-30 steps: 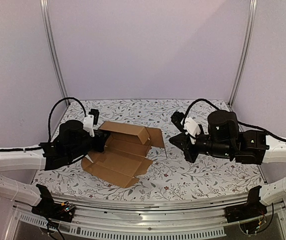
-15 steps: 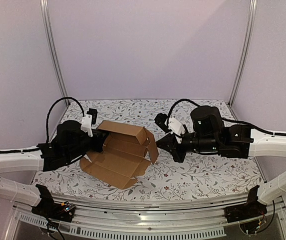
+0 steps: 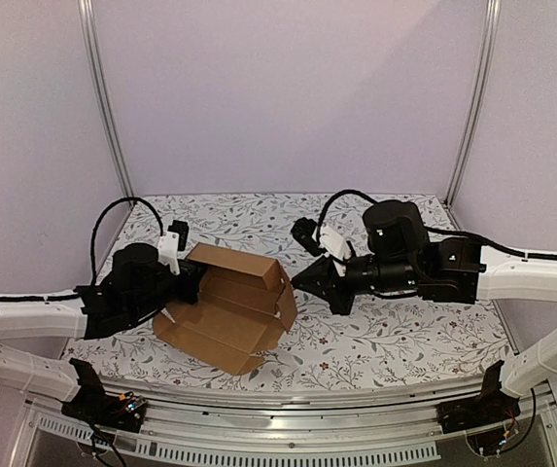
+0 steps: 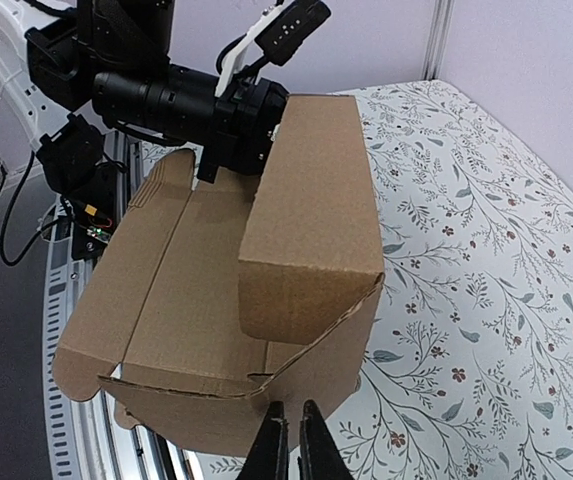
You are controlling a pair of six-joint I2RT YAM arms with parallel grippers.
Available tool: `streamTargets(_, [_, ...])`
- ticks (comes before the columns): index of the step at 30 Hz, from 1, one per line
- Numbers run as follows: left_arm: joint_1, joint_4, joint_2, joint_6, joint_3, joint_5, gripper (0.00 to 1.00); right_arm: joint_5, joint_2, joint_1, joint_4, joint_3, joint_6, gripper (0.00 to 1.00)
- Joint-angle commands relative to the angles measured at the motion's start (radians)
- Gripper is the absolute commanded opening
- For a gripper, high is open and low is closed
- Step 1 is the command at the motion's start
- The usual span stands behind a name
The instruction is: Fold the paper box
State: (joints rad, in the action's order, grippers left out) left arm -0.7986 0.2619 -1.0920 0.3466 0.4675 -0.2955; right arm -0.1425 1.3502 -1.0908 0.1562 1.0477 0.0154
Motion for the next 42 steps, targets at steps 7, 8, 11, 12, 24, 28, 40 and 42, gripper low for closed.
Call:
streamTargets(7, [-0.007, 0.037, 0.050, -0.050, -0.025, 0.039, 0.00, 0.100, -0.057, -0.003, 0.154, 0.002, 0.045, 0.25])
streamTargets(8, [-0.007, 0.036, 0.054, -0.054, -0.026, 0.044, 0.00, 0.109, -0.073, -0.002, 0.184, 0.003, 0.056, 0.26])
streamTargets(11, [-0.007, 0.033, 0.066, -0.062, -0.029, 0.038, 0.00, 0.099, -0.108, -0.003, 0.279, 0.020, 0.089, 0.28])
streamTargets(12, [-0.007, 0.031, 0.070, -0.062, -0.030, 0.032, 0.00, 0.089, -0.115, -0.003, 0.302, 0.022, 0.093, 0.28])
streamTargets(24, [-0.007, 0.036, 0.081, -0.035, -0.036, -0.031, 0.00, -0.052, -0.111, -0.026, 0.207, -0.024, -0.014, 0.40])
streamTargets(28, [-0.008, 0.038, 0.084, -0.013, -0.042, -0.066, 0.00, -0.013, -0.085, -0.042, 0.116, -0.038, -0.107, 0.44])
streamTargets(40, [-0.011, 0.026, 0.110, 0.006, -0.057, -0.127, 0.00, 0.121, 0.060, -0.082, 0.004, 0.007, -0.194, 0.55])
streamTargets(42, [-0.011, 0.023, 0.116, 0.007, -0.059, -0.132, 0.00, 0.136, 0.075, -0.087, -0.002, 0.012, -0.204, 0.56])
